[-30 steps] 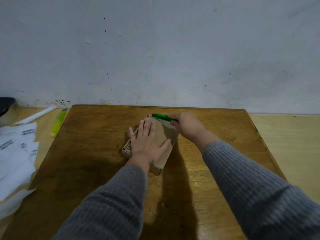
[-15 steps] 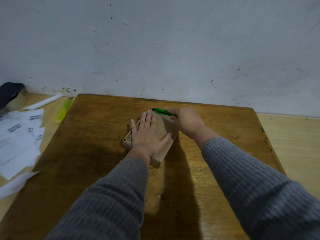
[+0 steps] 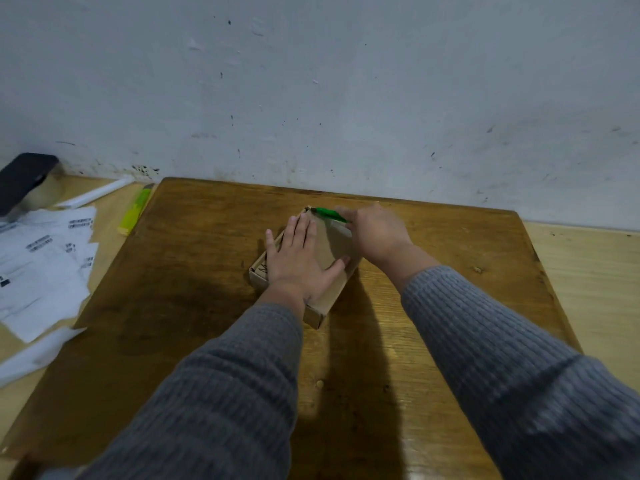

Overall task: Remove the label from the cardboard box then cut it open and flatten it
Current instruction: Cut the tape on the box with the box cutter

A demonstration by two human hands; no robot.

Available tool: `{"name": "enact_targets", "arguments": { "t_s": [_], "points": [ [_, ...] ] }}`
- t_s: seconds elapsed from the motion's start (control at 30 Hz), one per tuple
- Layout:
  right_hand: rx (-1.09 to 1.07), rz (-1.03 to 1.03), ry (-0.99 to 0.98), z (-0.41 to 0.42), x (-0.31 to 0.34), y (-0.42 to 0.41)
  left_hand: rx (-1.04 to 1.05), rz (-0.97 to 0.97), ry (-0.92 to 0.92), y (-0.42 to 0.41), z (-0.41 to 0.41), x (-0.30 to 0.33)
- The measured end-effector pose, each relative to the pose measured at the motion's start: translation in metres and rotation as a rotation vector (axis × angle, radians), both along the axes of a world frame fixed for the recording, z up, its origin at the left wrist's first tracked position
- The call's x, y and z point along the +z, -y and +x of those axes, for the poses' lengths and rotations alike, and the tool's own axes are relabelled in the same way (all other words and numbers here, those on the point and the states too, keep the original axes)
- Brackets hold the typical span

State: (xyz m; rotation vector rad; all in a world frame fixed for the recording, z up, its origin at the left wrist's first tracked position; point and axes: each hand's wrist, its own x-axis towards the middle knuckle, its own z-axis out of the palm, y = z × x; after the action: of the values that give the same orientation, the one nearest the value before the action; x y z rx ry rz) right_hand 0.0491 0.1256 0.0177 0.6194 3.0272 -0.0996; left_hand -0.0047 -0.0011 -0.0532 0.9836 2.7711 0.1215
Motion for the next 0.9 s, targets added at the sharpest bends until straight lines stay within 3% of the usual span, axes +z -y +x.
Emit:
{"name": "enact_targets", "arguments": {
  "t_s": [0.9],
  "points": [
    [-0.143,-0.023,0.002,0.081,0.003,-0.021,-0.029,-0.054,0.016,0.002,-0.001,0.006]
  ]
}}
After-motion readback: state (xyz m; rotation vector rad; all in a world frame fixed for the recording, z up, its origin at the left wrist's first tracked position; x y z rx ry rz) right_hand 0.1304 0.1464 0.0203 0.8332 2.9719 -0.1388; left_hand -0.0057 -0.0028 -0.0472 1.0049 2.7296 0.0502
